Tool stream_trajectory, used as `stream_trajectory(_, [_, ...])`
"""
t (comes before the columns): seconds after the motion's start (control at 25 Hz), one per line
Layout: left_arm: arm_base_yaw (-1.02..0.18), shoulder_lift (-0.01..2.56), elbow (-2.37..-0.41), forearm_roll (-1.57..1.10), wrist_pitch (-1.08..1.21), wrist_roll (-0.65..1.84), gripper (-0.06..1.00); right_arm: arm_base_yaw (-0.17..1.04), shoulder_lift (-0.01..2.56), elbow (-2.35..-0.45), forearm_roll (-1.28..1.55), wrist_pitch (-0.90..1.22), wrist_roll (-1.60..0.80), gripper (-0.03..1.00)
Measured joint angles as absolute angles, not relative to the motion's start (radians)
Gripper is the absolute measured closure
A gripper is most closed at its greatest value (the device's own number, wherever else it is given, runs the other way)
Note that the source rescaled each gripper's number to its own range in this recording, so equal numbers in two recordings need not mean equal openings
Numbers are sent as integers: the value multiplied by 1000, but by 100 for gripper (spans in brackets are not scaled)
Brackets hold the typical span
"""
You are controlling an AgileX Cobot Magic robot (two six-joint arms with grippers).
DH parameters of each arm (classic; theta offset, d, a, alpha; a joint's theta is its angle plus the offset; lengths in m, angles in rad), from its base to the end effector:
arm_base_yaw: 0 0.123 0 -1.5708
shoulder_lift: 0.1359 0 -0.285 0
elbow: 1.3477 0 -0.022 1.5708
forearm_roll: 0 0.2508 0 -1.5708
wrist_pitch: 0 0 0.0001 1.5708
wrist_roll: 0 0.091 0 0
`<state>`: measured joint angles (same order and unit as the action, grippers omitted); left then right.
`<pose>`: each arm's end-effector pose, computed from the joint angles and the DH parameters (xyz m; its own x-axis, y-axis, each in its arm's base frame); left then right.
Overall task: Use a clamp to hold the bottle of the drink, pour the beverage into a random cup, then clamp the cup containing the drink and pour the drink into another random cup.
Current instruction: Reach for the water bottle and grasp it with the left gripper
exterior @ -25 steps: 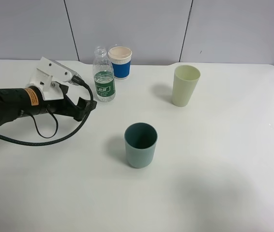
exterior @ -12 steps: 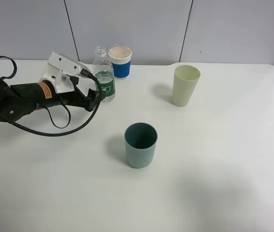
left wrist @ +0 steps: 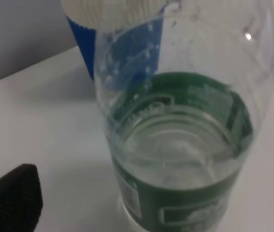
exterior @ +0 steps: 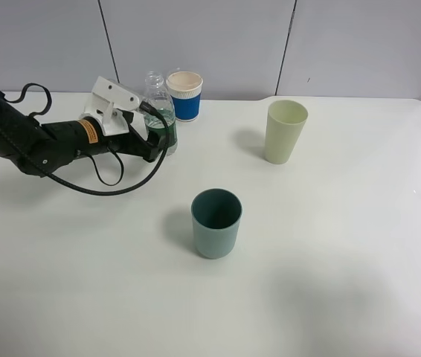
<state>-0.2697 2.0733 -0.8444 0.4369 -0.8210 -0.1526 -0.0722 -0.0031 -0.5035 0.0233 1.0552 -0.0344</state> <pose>0.3538 -0.1270 0.1016 -0.2620 0.2252 -0.9384 0.5792 0.8145 0.0338 -0.0054 0.0022 0.2787 -0.4451 0.0092 -0.8955 0.0438 0.9990 -0.0115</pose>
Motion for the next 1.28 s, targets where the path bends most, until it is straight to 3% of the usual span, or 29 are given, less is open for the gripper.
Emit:
stream_trajectory(0.92, [-292,2155,-935,336,-819,-153,-2,-72,-3,-503,23,1055,-34,-2])
stream_trajectory(1.28, [-335,2155,-935,268,-819,-112,17,-72,-3,-503,23,1055,-34,-2])
